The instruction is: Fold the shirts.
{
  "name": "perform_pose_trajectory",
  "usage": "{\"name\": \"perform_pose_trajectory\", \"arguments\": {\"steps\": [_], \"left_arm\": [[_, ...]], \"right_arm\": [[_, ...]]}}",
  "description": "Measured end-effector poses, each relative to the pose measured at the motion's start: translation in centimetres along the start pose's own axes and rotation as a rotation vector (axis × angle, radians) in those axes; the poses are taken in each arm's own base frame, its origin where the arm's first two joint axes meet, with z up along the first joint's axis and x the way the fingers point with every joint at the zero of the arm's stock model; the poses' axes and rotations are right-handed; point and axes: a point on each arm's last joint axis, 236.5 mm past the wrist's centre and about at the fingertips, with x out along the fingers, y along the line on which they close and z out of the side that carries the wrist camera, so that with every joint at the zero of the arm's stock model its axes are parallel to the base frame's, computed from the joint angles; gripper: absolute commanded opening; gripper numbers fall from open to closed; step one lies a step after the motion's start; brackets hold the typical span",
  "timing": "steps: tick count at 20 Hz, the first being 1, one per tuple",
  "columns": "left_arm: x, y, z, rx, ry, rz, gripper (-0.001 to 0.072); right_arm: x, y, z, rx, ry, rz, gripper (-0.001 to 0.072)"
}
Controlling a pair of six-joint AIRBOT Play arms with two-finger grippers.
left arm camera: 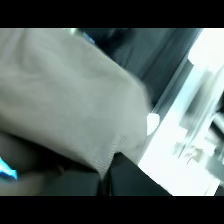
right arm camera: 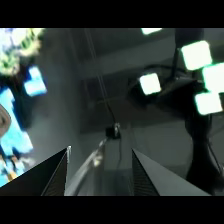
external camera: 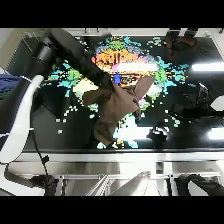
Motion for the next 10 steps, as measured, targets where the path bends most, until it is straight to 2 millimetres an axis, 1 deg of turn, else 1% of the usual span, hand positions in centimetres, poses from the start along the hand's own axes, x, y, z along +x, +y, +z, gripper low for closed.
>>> {"name": "perform_pose_trajectory", "arguments": {"steps": [1,2,3,4,5,7,9,10], "left_arm": [[1.0,0.6,-1.0,-0.018,0.038,0.002,0.0697],[1.6,1.2,-1.8,-0.043,0.072,0.000,0.0693],[1.7,1.7,-2.5,-0.062,0.096,0.000,0.0693],[1.4,2.4,-3.0,-0.088,0.111,0.004,0.0693],[0.7,3.0,-3.4,-0.113,0.112,0.007,0.0693],[-1.2,4.4,-4.4,-0.171,0.102,0.020,0.0693],[-3.3,6.2,-6.3,-0.259,0.090,0.032,0.0693],[-4.3,7.2,-7.8,-0.318,0.083,0.035,0.0693]], "right_arm": [[0.0,-0.1,-0.2,0.000,0.010,-0.002,0.0559],[0.0,-0.1,-0.6,-0.004,0.024,-0.002,0.0628],[0.0,0.0,-0.8,-0.012,0.036,0.003,0.0627],[-0.1,0.2,-1.1,-0.018,0.048,0.015,0.0627],[-0.1,0.7,-1.4,-0.029,0.060,0.037,0.0627],[-0.2,2.0,-1.6,-0.044,0.066,0.092,0.0625],[0.0,3.3,-0.6,-0.045,0.035,0.148,0.0619],[0.2,4.1,0.1,-0.043,0.018,0.181,0.0580]]}}
